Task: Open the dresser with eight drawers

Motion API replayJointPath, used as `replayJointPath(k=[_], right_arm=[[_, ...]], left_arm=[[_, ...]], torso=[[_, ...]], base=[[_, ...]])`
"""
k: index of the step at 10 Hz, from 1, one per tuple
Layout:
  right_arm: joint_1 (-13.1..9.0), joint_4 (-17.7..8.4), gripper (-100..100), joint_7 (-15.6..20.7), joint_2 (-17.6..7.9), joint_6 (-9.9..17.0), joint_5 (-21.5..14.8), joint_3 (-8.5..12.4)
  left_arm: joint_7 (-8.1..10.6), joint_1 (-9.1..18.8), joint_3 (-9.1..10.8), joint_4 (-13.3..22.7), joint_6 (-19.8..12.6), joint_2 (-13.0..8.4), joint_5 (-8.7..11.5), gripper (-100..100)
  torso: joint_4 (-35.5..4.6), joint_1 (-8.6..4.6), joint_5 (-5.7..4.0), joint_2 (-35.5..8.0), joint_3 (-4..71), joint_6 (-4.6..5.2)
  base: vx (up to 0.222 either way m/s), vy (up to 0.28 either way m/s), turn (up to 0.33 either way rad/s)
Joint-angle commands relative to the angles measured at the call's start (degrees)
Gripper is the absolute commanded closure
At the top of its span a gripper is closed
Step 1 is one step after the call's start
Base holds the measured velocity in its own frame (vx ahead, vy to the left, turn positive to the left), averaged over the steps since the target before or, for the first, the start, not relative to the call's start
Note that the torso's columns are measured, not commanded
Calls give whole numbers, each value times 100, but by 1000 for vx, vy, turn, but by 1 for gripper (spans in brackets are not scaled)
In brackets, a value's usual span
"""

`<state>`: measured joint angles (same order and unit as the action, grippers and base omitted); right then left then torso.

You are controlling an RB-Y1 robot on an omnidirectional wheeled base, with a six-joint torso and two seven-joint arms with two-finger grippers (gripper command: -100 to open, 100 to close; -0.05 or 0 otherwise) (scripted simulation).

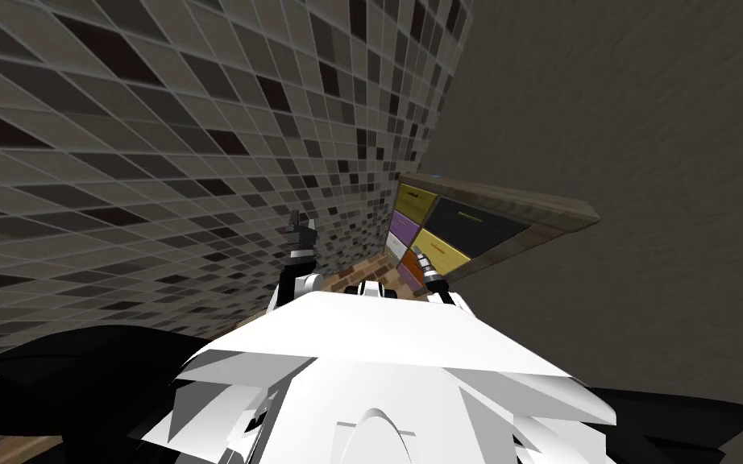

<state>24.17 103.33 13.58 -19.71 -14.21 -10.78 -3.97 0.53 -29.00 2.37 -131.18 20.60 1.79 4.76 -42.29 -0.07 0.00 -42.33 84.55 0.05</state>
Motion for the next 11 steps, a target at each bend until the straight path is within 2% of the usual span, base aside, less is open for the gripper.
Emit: replayJointPath(k=[1, 2, 3, 5, 7, 9, 10, 11], right_arm=[[2, -219, -100, 112, -203, 276, -111, -39], [-58, -480, -100, 224, -355, 475, -216, -78], [-58, -480, -100, 224, -355, 475, -216, -78], [-184, -885, -100, 452, -667, 834, -427, -155], [-184, -1033, -100, 452, -667, 885, -427, -155], [-321, -1495, -100, 679, -987, 1243, -639, -233], [-321, -1630, -100, 679, -987, 1306, -639, -233], [-321, -1630, -100, 679, -987, 1306, -639, -233]], left_arm=[[0, 1, 0, 0, 0, 0, 0, 0], [0, 0, 0, 0, 0, 0, 0, 0], [0, 1, 0, 0, 0, 0, 0, 0], [0, 1, 0, 0, 0, 0, 0, 0], [0, -1, 0, 0, 0, 0, 0, 0], [0, 1, 0, 0, 0, -1, 0, 0], [0, 1, -1, 0, 0, 0, 0, 0], [0, -1, 1, 0, 0, 0, 0, 0]], torso=[[1, -1, -3, 3, 1, -6], [0, -3, -2, 3, 2, -2], [1, 8, 0, 2, 1, -6], [1, 14, 1, 4, 2, -8], [3, 6, 2, 7, 5, 1], [-1, -5, -5, -2, -2, -10], [1, 25, 4, 7, 3, -9], [3, 17, 5, 5, 4, 3]], base=[[13, 66, 132], [5, 84, 207], [3, 75, 123], [23, 115, 322], [20, 73, 24], [17, 85, 338], [33, 101, 109], [14, 44, -67]])
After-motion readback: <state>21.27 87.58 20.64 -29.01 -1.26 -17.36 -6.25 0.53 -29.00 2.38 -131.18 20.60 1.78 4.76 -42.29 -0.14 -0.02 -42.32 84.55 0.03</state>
